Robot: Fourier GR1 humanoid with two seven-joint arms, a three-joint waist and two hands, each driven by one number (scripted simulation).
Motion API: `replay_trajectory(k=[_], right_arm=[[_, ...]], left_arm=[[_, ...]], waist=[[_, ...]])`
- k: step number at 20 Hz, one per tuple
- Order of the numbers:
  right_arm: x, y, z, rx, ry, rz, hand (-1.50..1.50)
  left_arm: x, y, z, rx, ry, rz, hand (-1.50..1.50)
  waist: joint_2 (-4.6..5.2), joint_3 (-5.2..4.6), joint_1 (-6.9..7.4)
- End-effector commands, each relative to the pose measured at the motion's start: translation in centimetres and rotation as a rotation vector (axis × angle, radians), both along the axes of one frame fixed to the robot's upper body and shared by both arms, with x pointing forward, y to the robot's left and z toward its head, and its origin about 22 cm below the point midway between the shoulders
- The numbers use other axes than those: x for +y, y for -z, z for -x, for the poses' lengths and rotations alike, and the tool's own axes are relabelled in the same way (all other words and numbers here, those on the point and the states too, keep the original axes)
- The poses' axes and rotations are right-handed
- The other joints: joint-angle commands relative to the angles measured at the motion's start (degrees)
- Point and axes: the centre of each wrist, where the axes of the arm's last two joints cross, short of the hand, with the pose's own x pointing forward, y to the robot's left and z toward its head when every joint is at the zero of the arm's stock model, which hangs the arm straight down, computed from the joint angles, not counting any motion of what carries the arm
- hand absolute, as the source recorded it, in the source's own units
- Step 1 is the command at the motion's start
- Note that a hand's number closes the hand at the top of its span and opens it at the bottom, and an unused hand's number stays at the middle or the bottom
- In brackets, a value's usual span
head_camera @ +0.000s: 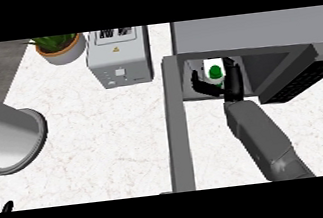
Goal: Pick up the milk, place it into the microwave and close the microwave
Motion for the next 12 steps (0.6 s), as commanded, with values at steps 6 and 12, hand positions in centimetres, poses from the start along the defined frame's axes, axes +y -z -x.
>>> replay_trajectory(k=[6, 12], right_arm=[[-3.6, -0.4, -2.0, 0.044, 0.038, 0.132, 1.5], [-5.8, -1.7, -2.9, -0.022, 0.081, 0.249, 1.5]], left_arm=[[-0.4, 1.0, -0.6, -0.014, 0.033, -0.005, -1.5], [0.5, 0.5, -1.5, -0.008, 0.048, 0.012, -1.5]], waist=[[0.8, 0.06, 1.98], [1.67, 0.17, 3.0]])
